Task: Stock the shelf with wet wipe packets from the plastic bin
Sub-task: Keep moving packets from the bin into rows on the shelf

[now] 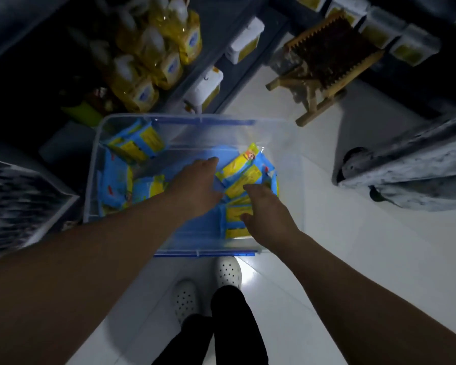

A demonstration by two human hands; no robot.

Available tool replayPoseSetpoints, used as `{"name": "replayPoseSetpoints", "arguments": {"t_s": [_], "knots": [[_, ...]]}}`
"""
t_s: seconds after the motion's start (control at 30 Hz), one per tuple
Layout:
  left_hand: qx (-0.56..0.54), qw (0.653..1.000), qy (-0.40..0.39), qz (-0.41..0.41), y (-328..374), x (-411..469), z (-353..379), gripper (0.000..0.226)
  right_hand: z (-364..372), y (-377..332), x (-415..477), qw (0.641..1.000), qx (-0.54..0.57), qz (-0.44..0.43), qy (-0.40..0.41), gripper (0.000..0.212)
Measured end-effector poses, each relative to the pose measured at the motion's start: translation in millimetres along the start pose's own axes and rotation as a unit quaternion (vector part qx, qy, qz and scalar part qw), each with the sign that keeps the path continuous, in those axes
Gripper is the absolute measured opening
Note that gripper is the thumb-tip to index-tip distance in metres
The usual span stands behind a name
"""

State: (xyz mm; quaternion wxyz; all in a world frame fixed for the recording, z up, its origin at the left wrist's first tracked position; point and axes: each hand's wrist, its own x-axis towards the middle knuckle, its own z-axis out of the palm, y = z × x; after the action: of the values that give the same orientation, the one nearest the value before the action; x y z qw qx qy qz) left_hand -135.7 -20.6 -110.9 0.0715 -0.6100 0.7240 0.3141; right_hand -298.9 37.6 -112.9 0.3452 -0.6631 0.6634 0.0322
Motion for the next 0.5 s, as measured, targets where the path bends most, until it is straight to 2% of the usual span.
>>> {"name": "replayPoseSetpoints", "arguments": {"t_s": [0.07, 0.2, 0.4, 0.5], "knots": [[-0.013, 0.999, -0.036, -0.008, -8.6, 7.0, 23.5, 0.060, 12.1, 8.3, 7.2, 1.000, -0.023, -0.009, -0.015, 0.058], [-0.039, 0.995, -0.096, -0.014, -18.0, 18.7, 61.4, 0.036, 29.9, 23.1, 20.6, 0.996, -0.078, -0.019, -0.046, 0.059], [-0.075, 0.990, -0.120, -0.023, -21.1, 35.8, 83.1, 0.038, 43.9, 29.5, 34.1, 0.988, -0.148, -0.038, -0.029, 0.048], [-0.098, 0.989, -0.103, -0.044, -24.4, 39.7, 89.0, 0.027, 45.6, 31.9, 37.2, 0.984, -0.173, -0.043, -0.019, 0.040]]}}
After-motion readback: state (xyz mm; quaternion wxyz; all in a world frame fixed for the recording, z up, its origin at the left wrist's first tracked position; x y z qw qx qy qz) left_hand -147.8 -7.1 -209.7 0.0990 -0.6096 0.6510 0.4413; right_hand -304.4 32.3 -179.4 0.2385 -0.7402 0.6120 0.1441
